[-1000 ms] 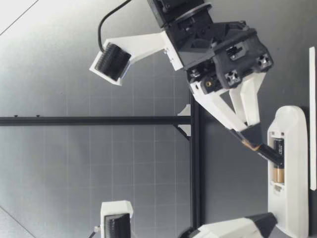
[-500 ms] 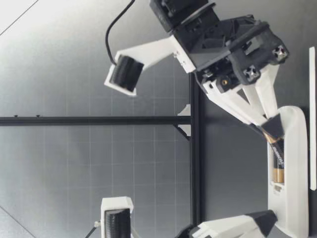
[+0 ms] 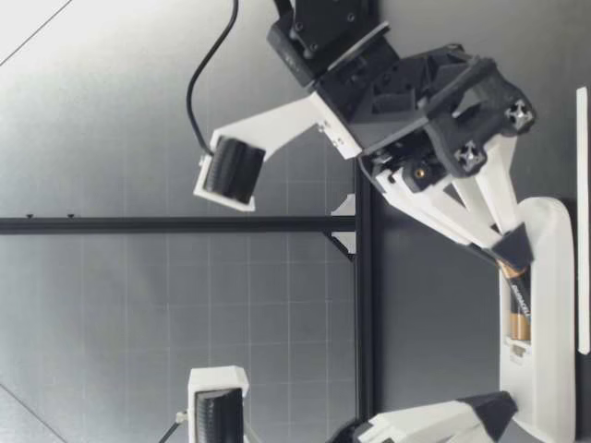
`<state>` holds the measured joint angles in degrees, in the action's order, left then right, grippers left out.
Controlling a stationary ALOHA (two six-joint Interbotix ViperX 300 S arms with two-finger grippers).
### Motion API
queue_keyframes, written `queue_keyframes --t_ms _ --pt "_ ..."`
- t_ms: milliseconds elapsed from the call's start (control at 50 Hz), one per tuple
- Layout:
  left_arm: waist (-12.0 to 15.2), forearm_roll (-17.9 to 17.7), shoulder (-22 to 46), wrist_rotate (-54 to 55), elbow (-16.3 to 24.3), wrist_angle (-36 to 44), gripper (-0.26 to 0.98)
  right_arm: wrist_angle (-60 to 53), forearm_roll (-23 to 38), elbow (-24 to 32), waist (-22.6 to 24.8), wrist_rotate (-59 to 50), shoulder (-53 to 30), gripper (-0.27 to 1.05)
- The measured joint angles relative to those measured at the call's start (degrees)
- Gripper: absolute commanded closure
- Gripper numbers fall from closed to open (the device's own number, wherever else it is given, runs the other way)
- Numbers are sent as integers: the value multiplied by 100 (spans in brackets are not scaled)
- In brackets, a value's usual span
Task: Place the battery into the slot of the remote controller.
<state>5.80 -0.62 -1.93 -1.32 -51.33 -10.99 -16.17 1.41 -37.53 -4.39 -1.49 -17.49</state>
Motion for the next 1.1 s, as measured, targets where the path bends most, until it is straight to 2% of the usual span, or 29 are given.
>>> queue_keyframes --t_ms 140,340,460,560,660,860,960,1100 --pt "0 0 0 0 0 0 96 220 9 141 9 0 0 30" --pt "0 0 0 0 -9 0 96 255 -18 123 9 -114 272 29" --pt "0 -18 0 9 -9 0 96 185 -360 -79 9 -519 729 29" --pt "0 -26 0 0 -18 0 96 97 -958 -272 18 -1406 1099 31" --pt "0 -26 0 9 -26 0 96 97 -1345 -413 9 -2663 1266 40" --pt "0 -26 0 0 -26 0 96 167 -1345 -501 53 -4860 1283 68" --pt "0 -26 -9 9 -35 9 96 316 -1327 -501 53 -5396 1230 81" --pt "0 -26 -9 0 -44 0 96 589 -1318 -483 62 -5502 1081 92"
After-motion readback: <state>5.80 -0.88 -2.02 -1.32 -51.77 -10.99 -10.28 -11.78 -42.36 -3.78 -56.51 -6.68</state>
